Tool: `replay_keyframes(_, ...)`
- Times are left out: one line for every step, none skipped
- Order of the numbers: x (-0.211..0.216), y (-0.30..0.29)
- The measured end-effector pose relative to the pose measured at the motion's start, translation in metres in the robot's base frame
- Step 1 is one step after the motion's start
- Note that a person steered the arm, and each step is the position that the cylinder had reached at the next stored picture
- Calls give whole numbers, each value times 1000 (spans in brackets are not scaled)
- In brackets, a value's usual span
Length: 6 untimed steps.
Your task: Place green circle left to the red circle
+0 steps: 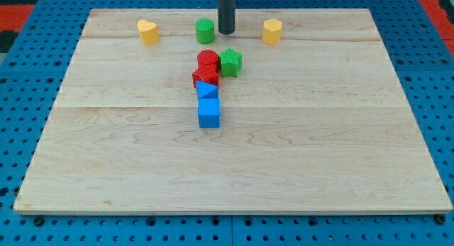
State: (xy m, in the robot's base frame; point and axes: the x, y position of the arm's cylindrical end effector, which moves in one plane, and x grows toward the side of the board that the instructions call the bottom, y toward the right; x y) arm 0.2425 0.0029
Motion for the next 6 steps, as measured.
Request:
replay_keyframes(-13, -38)
replay_keyframes(2, -47)
replay_keyframes(25, -66)
replay_keyframes(40, -99)
replay_keyframes(25, -179)
replay_keyframes(45, -183)
